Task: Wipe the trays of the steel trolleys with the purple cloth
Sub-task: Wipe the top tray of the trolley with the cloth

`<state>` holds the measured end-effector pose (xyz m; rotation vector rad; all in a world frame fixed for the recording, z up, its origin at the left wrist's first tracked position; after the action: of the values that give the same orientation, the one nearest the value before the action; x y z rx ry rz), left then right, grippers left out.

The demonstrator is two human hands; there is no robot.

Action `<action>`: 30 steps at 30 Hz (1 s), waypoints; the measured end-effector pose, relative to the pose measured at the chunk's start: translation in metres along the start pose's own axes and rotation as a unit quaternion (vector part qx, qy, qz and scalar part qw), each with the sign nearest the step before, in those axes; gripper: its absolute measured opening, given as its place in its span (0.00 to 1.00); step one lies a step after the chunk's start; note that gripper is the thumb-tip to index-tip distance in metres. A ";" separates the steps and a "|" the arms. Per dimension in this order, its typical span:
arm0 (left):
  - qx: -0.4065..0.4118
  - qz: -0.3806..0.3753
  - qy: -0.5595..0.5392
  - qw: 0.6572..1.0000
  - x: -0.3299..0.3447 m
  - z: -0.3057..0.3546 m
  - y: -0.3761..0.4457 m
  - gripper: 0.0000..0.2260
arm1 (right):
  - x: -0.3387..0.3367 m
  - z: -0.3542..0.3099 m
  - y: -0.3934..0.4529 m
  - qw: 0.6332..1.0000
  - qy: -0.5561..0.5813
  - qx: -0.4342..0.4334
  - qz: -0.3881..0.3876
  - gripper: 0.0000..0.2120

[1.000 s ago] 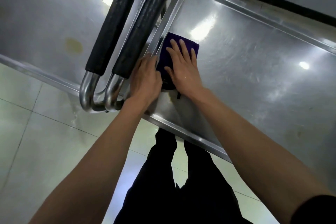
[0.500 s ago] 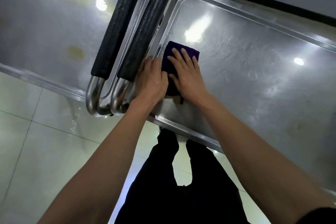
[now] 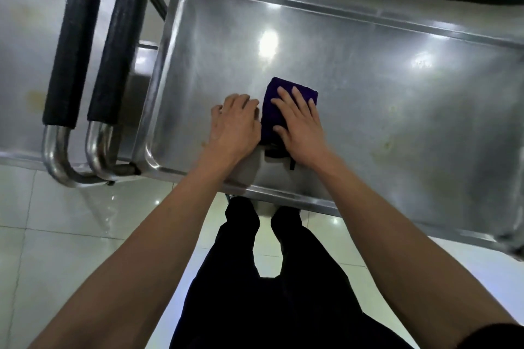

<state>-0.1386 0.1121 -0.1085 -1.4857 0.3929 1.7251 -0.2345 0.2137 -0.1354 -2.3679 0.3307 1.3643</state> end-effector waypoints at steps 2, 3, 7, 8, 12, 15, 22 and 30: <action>0.012 -0.002 0.015 1.000 0.006 0.024 0.000 0.17 | -0.009 0.025 -0.019 1.000 -0.003 0.019 0.004 0.29; 0.021 -0.006 0.024 0.999 0.009 0.035 -0.001 0.17 | -0.013 0.038 -0.029 1.000 -0.004 0.028 0.006 0.29; 0.050 -0.037 0.055 0.997 0.022 0.078 -0.006 0.17 | -0.028 0.083 -0.066 0.998 0.001 0.058 0.009 0.28; 0.051 -0.043 0.062 0.996 0.025 0.087 -0.008 0.16 | -0.032 0.093 -0.074 0.998 0.003 0.065 0.011 0.28; 0.032 -0.046 0.065 0.996 0.030 0.101 -0.015 0.14 | -0.038 0.115 -0.102 0.997 0.004 0.074 0.014 0.28; 0.033 -0.047 0.066 0.996 0.031 0.101 -0.017 0.14 | -0.034 0.116 -0.114 0.997 -0.005 0.071 0.010 0.28; 0.053 -0.047 0.062 0.996 0.030 0.089 -0.018 0.17 | -0.016 0.087 -0.102 0.998 -0.041 0.041 -0.008 0.29; -0.023 -0.004 0.027 0.999 0.012 -0.009 -0.050 0.21 | 0.017 0.016 -0.066 0.999 -0.052 -0.004 -0.004 0.29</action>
<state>-0.0950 0.1416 -0.1090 -1.5674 0.3758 1.7013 -0.2130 0.2800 -0.1429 -2.2908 0.2862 1.4815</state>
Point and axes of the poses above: each hand's wrist, its own y-axis towards the middle knuckle, its own x-axis out of the palm, z = x × y, the point moved 8 cm from there along y, towards the middle knuckle, and after that the axes turned 1 degree about y, right-handed, at the moved point
